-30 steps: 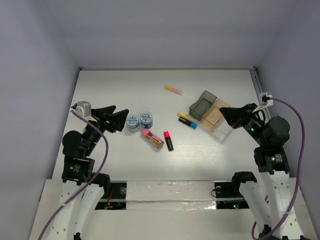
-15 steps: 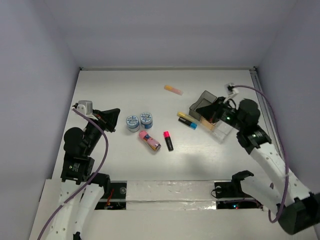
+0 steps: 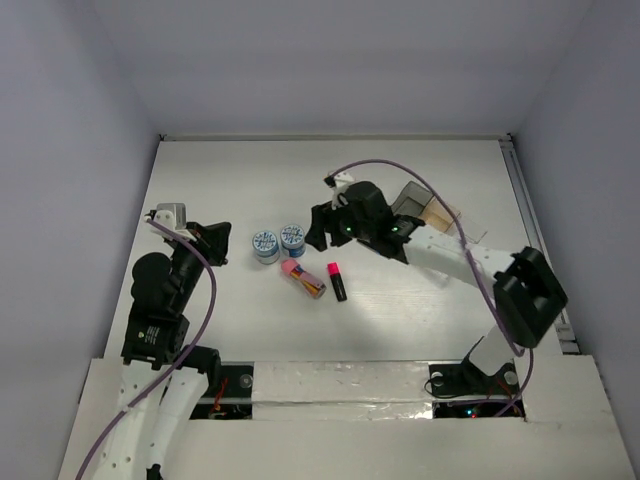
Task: Sort the stationery into containers
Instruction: Pick up the stationery from the center of the board.
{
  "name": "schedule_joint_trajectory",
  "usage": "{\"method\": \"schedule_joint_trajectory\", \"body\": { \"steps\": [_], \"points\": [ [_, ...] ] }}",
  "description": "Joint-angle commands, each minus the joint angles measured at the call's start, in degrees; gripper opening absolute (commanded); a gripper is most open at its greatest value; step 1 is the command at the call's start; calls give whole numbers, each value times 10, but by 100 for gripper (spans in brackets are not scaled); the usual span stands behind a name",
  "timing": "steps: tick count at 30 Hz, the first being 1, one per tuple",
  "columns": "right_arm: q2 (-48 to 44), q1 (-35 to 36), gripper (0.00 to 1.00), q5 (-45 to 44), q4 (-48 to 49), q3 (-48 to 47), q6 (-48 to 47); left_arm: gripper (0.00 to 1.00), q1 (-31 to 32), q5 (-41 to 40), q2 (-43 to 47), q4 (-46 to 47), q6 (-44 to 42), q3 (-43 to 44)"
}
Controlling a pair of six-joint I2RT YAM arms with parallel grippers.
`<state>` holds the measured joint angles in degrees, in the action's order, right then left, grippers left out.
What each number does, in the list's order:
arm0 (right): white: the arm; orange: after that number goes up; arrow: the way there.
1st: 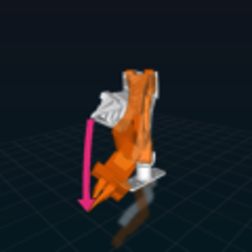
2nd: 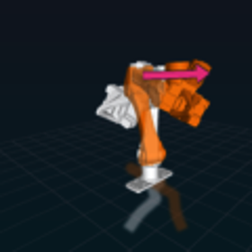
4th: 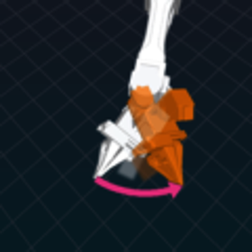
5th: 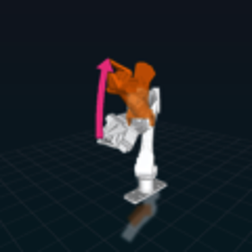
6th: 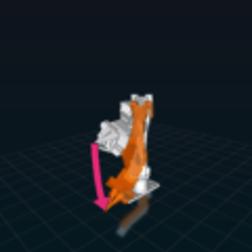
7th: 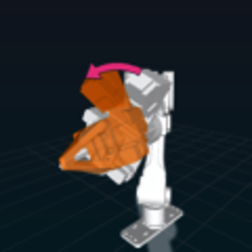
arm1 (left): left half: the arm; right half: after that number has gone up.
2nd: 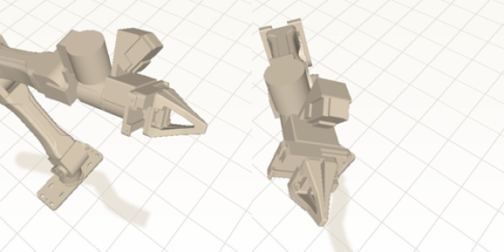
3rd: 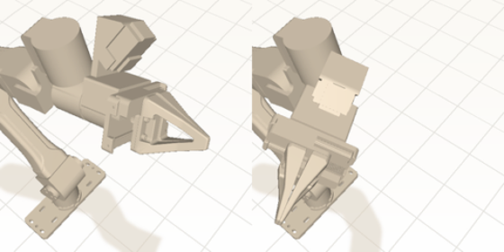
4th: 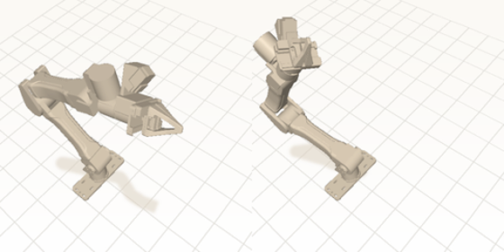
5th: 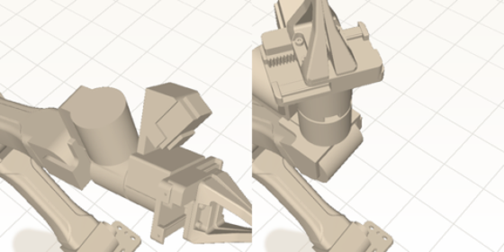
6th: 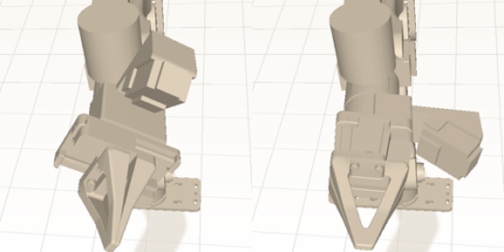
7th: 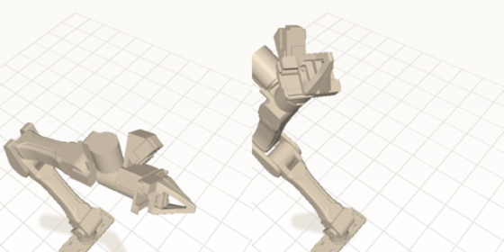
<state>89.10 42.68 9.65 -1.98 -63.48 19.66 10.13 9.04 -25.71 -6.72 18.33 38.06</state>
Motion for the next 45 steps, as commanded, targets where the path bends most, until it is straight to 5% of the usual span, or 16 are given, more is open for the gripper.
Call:
{"method": "schedule_joint_trajectory", "body": {
  "steps": [1, 12, 23, 28, 35, 45],
  "points": [
    [72, 27, 75, -56, -20, -76, -59, 1, 2, -12, -8, 14, -13, 24],
    [229, 51, 87, -87, -110, -228, -128, 25, 2, 12, 1, 20, -14, 21],
    [318, 57, 87, -68, -150, -321, -140, 27, 2, 17, -5, 22, -14, 21],
    [339, 57, 78, -85, -140, -342, -138, 27, 2, 12, -4, 21, -14, 22],
    [296, 57, 48, -148, -62, -293, -116, 27, 7, 21, -9, 28, -14, 22],
    [89, 22, 45, -289, 14, -175, -149, 27, 7, 30, -6, 25, -14, 20]
  ]
}}
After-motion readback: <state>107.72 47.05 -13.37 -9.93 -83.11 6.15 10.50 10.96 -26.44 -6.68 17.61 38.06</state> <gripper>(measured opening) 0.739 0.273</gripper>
